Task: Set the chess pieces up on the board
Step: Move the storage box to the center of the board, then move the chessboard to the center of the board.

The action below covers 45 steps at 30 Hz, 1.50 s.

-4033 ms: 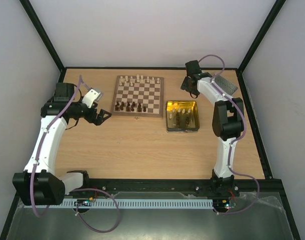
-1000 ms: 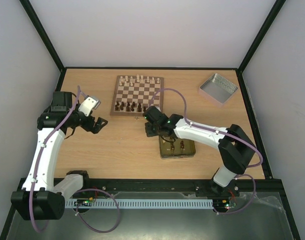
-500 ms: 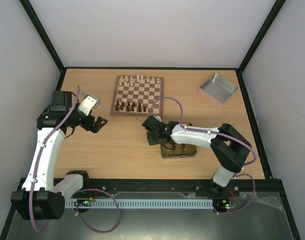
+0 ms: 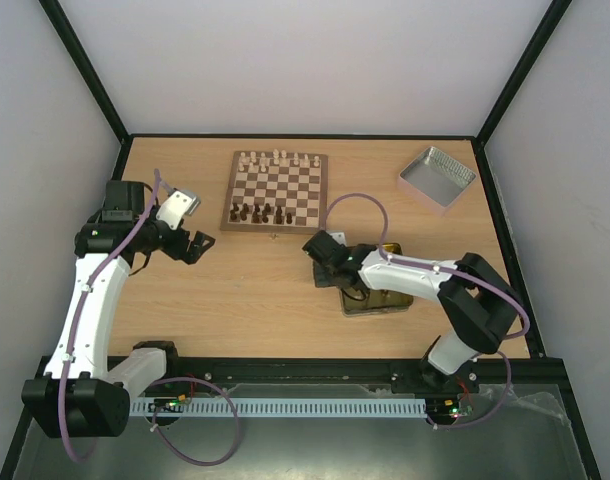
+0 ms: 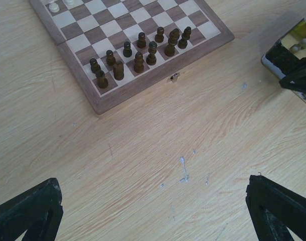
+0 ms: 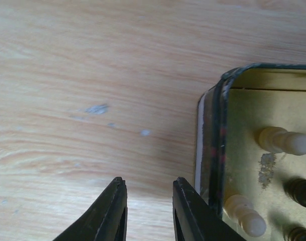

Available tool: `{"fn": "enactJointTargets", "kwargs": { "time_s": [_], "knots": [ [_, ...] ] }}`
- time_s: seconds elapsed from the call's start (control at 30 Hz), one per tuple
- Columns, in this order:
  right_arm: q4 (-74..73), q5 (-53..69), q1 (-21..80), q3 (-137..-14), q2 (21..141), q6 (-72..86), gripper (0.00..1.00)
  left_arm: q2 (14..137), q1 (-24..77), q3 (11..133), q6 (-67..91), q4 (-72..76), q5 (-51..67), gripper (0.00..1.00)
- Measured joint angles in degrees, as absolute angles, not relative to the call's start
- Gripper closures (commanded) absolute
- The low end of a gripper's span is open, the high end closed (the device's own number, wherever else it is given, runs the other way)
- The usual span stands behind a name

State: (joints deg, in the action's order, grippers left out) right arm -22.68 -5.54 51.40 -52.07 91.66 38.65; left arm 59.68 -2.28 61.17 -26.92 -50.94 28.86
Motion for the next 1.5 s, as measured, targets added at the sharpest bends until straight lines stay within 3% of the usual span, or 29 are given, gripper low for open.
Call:
{"fn": "enactJointTargets", "kwargs": {
  "time_s": [0.33, 0.4, 0.5, 0.7, 0.8, 1.0, 1.5],
  "knots": [
    [-22.17, -5.8, 46.26, -50.63, 89.71, 38.94, 0.75, 60.36, -2.28, 60.38, -26.33, -49.25, 28.1, 0.01],
    [-22.0, -5.74, 45.74, -50.7, 89.91, 38.94, 0.75, 61.1, -2.28, 60.2, -26.02, -48.49, 27.51, 0.05],
    [-21.34, -5.67, 43.55, -51.13, 90.48, 39.0, 0.75, 64.16, -2.42, 60.29, -25.26, -47.03, 26.96, 0.25],
    [-21.04, -5.37, 37.36, -58.15, 94.0, 39.03, 0.85, 78.04, -3.68, 65.17, -24.32, -45.47, 27.35, 0.82],
    [-21.19, -4.62, 34.65, -66.32, 98.37, 39.05, 0.92, 84.64, -3.95, 69.28, -23.88, -44.47, 27.9, 0.96],
    [-20.64, -3.01, 32.53, -80.14, 109.45, 39.2, 0.98, 97.38, -4.43, 78.22, -22.83, -42.52, 28.64, 0.98],
    [-20.95, 4.08, 25.47, -92.14, 123.31, 41.21, 0.98, 118.13, -7.11, 93.08, -18.15, -39.83, 30.0, 0.98]
  ]
}}
